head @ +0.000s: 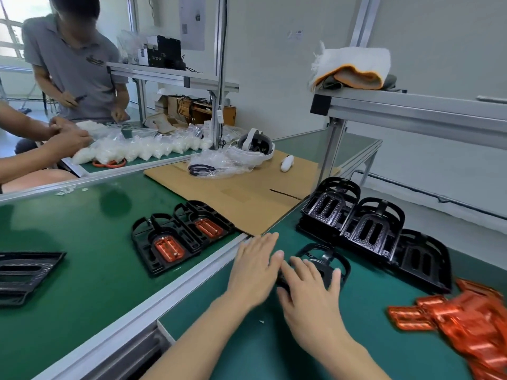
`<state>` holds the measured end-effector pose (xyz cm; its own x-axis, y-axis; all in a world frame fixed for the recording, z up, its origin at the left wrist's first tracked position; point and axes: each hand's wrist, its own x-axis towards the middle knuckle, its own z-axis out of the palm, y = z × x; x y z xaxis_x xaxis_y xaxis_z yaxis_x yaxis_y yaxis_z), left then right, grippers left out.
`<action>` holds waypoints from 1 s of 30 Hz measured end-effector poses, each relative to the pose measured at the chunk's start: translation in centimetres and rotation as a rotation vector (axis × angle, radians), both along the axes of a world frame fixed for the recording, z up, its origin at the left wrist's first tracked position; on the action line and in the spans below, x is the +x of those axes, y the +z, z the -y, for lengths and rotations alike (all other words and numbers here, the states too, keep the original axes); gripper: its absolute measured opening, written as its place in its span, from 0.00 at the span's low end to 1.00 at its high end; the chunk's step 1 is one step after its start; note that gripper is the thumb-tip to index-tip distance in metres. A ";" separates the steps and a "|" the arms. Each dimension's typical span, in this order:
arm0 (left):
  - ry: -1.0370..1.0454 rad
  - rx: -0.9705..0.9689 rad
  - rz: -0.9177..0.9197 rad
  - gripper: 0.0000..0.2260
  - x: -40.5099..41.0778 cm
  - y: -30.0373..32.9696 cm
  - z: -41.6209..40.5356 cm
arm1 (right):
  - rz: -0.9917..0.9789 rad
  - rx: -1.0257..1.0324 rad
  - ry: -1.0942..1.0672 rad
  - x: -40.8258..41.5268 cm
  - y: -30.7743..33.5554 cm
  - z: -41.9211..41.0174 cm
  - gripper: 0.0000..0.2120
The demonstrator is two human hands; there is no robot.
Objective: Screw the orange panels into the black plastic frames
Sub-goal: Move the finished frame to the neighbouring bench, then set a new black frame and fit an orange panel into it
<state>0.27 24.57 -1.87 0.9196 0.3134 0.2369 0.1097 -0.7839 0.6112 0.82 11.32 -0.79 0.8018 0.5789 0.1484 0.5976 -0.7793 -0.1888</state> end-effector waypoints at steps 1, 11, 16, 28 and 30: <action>-0.021 0.001 -0.011 0.22 0.4 -0.1 0.7 | 0.001 0.006 -0.034 0.1 0.0 0.8 0.24; 0.046 0.086 -0.207 0.27 2.8 -1.6 5.2 | -0.120 -0.022 -0.311 1.2 -1.6 5.8 0.28; 0.116 0.118 -0.259 0.30 2.9 -1.6 6.0 | -0.209 -0.022 -0.315 1.6 -2.2 5.7 0.29; 0.142 -0.133 -0.107 0.30 1.8 0.6 8.9 | -0.236 0.239 -0.247 0.6 -1.3 7.6 0.28; 0.116 -0.215 -0.075 0.30 1.3 1.0 9.7 | -0.215 0.342 -0.227 0.1 -0.9 9.1 0.28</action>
<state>1.58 14.87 -0.88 0.8868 0.4541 0.0861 0.2429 -0.6164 0.7490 0.97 2.26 -1.67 0.9362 0.3317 0.1160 0.3377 -0.7575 -0.5587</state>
